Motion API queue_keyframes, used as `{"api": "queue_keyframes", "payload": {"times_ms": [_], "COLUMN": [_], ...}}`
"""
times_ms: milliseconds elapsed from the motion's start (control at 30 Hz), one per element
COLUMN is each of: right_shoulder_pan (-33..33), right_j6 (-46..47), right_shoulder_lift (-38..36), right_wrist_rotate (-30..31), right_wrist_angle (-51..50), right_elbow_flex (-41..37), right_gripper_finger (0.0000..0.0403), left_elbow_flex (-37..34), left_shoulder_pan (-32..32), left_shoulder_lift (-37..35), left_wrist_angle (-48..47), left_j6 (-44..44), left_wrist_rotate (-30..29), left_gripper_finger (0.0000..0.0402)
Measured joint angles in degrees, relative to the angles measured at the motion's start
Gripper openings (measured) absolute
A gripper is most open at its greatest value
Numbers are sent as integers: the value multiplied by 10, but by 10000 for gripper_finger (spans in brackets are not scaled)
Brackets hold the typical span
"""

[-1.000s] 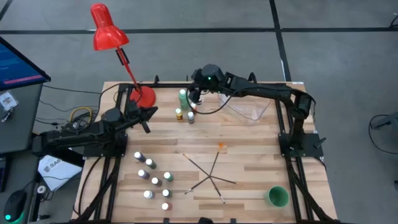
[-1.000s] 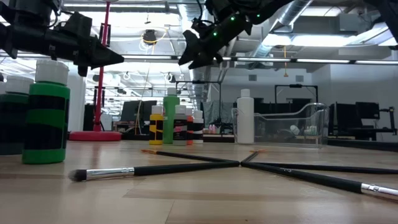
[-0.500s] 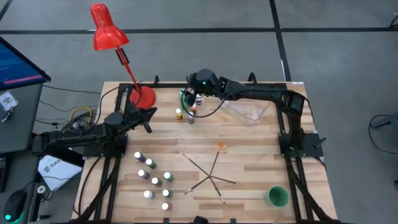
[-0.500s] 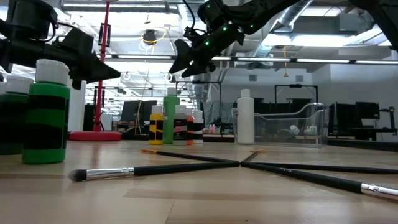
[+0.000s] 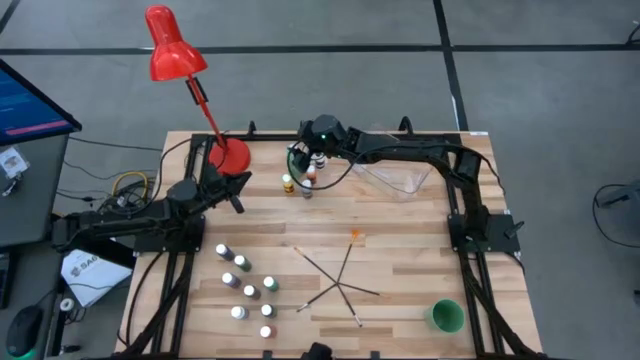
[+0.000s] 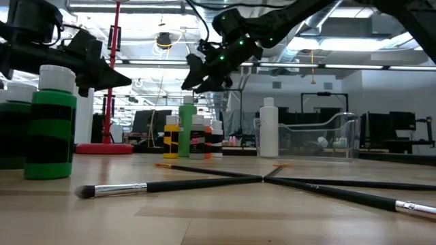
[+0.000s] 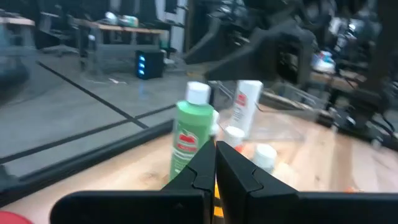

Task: Pick & Place Paint Supplies
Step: Put the large green paint bottle into the transparent bin

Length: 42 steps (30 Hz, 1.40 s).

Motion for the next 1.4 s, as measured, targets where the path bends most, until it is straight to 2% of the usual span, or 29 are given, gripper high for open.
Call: {"api": "queue_keyframes", "payload": {"times_ms": [267,467,900,1033,1400], "right_shoulder_pan": [-4,-5,-5,-6,-7], "right_j6": [0,14,21,35,47], "right_shoulder_lift": [3,15,29,29,29], "right_wrist_rotate": [0,-2,-2,-16,-32], "right_wrist_angle": [0,11,11,7,-4], "right_elbow_flex": [0,2,0,0,0], "right_gripper_finger": [302,302,296,260,112], "left_elbow_flex": [0,0,0,0,0], "left_shoulder_pan": [0,0,0,0,0], "left_shoulder_lift": [-60,-90,-95,-95,-95], "left_wrist_angle": [-17,-103,-104,-104,-103], "left_j6": [6,-15,19,20,18], "left_wrist_rotate": [-23,-72,-82,-82,-82], "left_gripper_finger": [2,2,5,6,6]}}
